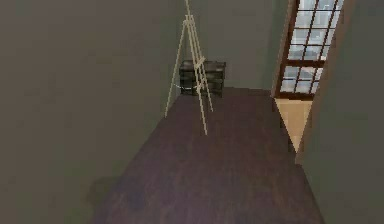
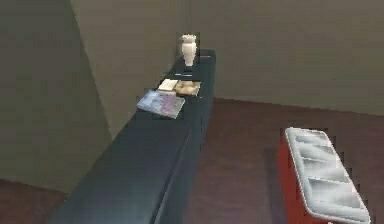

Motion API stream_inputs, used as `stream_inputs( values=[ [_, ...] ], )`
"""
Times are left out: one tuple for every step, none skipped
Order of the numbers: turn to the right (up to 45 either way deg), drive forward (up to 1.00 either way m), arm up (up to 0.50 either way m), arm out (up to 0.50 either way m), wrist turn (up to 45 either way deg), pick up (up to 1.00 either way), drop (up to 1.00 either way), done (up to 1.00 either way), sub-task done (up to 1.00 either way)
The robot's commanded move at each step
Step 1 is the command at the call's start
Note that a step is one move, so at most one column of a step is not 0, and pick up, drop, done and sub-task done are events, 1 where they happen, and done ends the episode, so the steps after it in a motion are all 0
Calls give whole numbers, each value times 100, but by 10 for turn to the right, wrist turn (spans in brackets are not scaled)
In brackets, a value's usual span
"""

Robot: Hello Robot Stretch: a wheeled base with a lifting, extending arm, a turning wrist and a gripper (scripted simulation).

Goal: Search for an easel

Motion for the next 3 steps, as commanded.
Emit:
stream_inputs(
  values=[
    [90,0,0,0,0,0,0,0,0],
    [0,100,0,0,0,0,0,0,0],
    [60,0,0,0,0,0,0,0,0]
  ],
)
